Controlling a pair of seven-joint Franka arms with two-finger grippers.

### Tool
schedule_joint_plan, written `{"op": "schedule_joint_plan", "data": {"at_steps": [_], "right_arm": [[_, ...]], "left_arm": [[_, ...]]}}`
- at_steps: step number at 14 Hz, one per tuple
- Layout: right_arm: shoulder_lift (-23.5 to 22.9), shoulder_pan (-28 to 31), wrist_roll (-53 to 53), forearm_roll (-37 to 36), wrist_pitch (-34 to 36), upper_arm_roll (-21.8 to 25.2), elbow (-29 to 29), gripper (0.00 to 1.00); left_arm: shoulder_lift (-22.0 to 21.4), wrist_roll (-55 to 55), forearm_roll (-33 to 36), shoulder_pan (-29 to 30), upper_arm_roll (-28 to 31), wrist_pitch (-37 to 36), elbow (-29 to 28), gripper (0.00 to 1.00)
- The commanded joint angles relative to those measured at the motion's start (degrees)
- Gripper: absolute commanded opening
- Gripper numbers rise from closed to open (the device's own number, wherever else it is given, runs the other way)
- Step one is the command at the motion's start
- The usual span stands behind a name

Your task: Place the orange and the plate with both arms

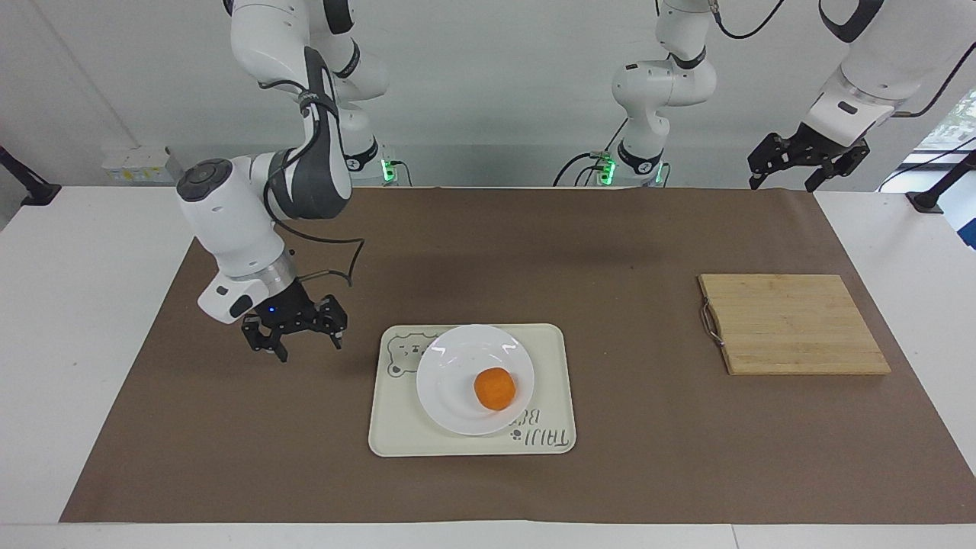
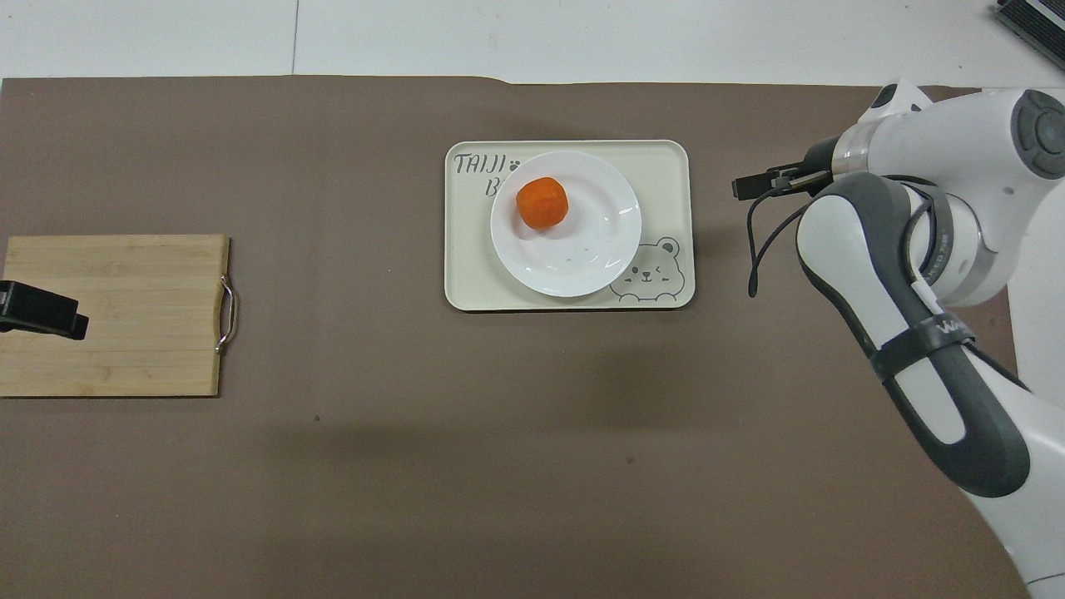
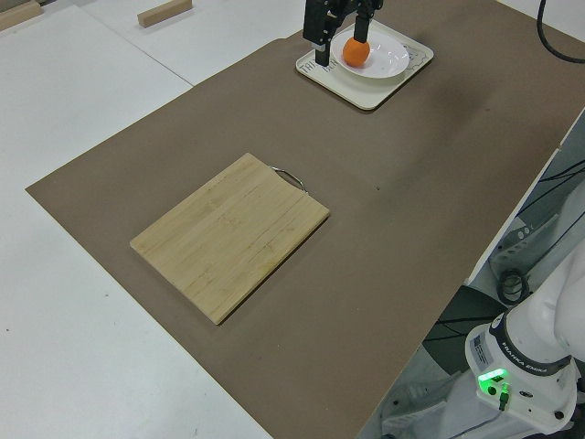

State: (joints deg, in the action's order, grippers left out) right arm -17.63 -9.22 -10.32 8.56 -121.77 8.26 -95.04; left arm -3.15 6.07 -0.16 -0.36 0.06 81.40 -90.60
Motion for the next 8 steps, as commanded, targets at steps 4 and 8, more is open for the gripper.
{"op": "schedule_joint_plan", "data": {"at_steps": [4, 8], "right_arm": [[7.95, 0.69, 4.96, -5.48, 9.69, 3.6, -0.77, 1.0], [12.43, 0.52, 5.05, -5.92, 15.67, 4.31, -0.77, 1.0]], "left_arm": [[0.52, -0.53, 0.68, 0.36, -0.24, -1.07, 1.21, 1.0], [0.52, -0.53, 0.68, 0.36, -0.24, -1.16, 1.21, 1.0]]}}
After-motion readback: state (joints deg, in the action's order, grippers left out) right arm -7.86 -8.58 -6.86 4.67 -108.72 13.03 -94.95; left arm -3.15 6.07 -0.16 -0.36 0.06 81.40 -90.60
